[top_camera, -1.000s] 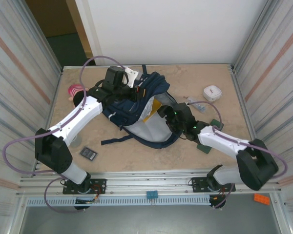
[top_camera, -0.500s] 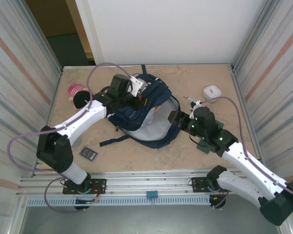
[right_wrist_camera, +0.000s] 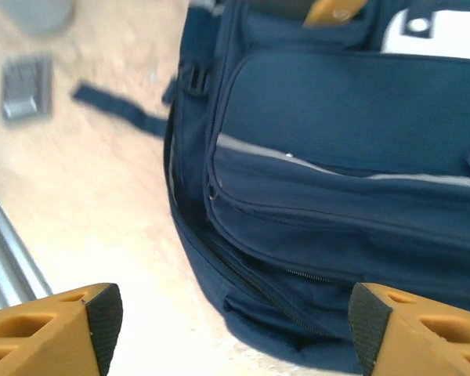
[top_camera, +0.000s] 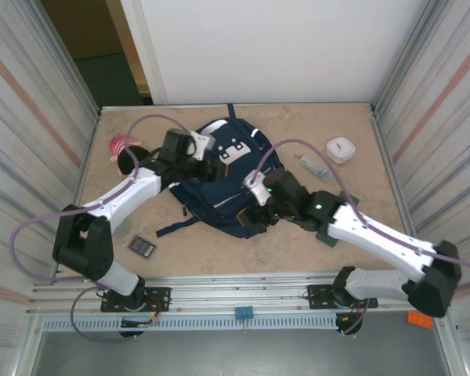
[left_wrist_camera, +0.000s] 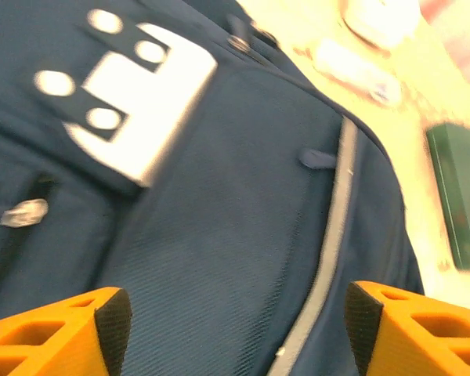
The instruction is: Pack the student bag
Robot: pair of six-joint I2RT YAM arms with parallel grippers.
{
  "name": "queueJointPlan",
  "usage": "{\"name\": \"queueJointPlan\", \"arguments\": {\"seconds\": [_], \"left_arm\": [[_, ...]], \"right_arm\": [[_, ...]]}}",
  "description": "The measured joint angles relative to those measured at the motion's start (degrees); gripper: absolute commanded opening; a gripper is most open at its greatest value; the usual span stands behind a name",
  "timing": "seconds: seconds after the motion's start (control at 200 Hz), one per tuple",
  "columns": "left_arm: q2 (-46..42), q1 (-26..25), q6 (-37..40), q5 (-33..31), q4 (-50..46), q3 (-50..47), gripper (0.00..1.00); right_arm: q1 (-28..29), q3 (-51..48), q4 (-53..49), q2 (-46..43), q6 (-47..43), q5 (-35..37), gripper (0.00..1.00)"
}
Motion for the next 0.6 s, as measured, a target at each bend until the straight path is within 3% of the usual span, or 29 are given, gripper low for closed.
{"name": "queueJointPlan", "arguments": {"seconds": [0.205,0.366,0.431,0.601], "left_arm": [[-9.0,7.4,-5.0,-0.4,0.3,-6.6,0.76],[-11.4,10.6,-8.4,-0.9,0.2,-11.2,0.76],[-11.3,11.3,-10.0,-1.5,-0.2,-12.7,0.75],[-11.3,12.0,-12.7,-2.4,-1.0,-15.6,0.75]], "right_arm": [[2.2,0.3,0.3,12.5,-14.9,-0.3,0.85],[3.8,-0.3,1.9,20.4,-24.7,1.2,0.76],[4.0,-2.3,4.2,21.7,-28.0,3.1,0.66],[4.0,-4.7,7.9,22.1,-34.5,7.0,0.23]]}}
